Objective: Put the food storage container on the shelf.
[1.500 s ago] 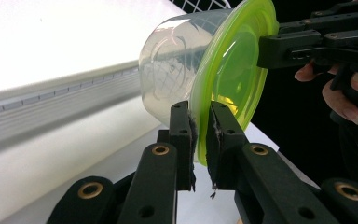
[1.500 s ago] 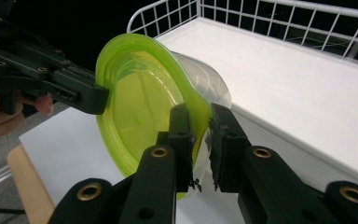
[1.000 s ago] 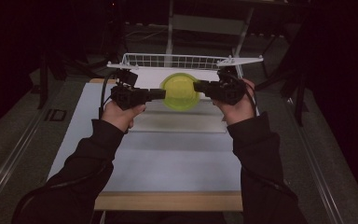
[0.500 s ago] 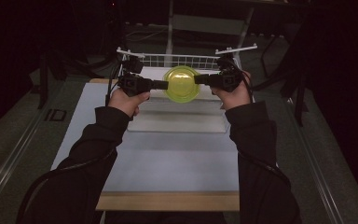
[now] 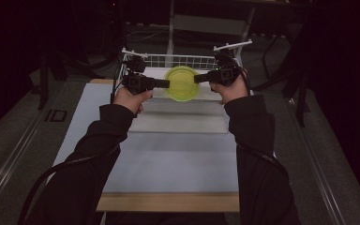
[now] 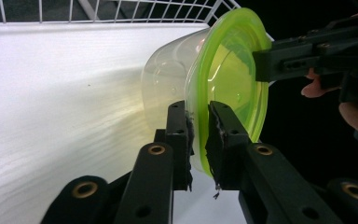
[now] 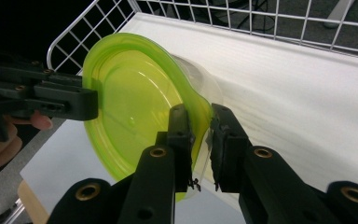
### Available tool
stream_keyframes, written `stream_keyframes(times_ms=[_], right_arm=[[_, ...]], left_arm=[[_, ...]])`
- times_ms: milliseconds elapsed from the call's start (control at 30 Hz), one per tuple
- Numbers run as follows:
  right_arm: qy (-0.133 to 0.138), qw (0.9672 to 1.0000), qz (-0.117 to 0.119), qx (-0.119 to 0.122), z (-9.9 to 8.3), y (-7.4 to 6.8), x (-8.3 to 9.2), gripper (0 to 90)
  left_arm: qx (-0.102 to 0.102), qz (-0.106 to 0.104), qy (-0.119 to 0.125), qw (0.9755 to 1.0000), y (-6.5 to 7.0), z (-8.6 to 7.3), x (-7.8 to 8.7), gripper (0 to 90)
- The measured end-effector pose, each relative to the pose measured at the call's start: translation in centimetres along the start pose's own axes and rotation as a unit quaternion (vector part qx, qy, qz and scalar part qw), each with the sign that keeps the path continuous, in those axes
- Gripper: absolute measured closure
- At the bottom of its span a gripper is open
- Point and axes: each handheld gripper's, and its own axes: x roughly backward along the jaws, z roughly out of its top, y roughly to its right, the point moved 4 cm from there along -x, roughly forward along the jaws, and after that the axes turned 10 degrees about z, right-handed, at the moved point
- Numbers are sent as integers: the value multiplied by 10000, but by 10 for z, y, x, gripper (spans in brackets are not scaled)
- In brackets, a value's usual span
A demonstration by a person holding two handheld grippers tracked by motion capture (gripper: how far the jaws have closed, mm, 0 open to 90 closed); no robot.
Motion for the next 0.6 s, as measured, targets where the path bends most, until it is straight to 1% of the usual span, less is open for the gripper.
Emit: stream_keyframes(times_ms=[67,100,133,167,200,233,267,300,333,367,400,433,500,533,600], right_arm=[[-11,10000,7,-4,1,0,-1,794],[-28,10000,9,-90,5,1,-3,794],[-42,10000,5,-89,6,1,-4,793],[-53,9999,5,-107,7,1,-5,793],[-47,9998,41,-196,9,2,-6,791],[-51,9996,81,-268,10,4,-7,789],[-69,9995,73,-304,10,5,-7,786],[-58,9995,-46,-298,11,6,-8,784],[-43,9995,-84,-287,12,6,-9,783],[-36,9995,-140,-277,12,7,-9,780],[-17,9994,-217,-258,13,8,-9,775],[-15,9993,-276,-236,13,9,-10,771],[-19,9994,-286,-217,13,9,-10,771],[13,9994,-298,-202,14,9,-10,765],[83,9994,-206,-248,14,9,-9,781]], left_arm=[[40,19,17,10000,-2,1,-1,790],[58,36,29,10000,-3,2,-2,786],[11,114,51,9999,-5,3,-3,785],[50,140,79,9999,-6,4,-4,784],[45,193,114,9997,-6,5,-4,780],[23,199,99,9998,-6,5,-5,771],[11,188,107,9998,-6,5,-7,771],[-21,258,120,9996,-5,6,-8,771],[-35,268,111,9996,-4,6,-10,750],[-74,276,92,9995,-4,6,-11,750],[-68,313,77,9995,-4,6,-13,749],[-2,289,84,9995,-4,6,-13,742],[-2,289,84,9995,-4,6,-13,742],[60,321,107,9994,-7,5,-16,734],[114,315,63,9994,-9,4,-18,732]])
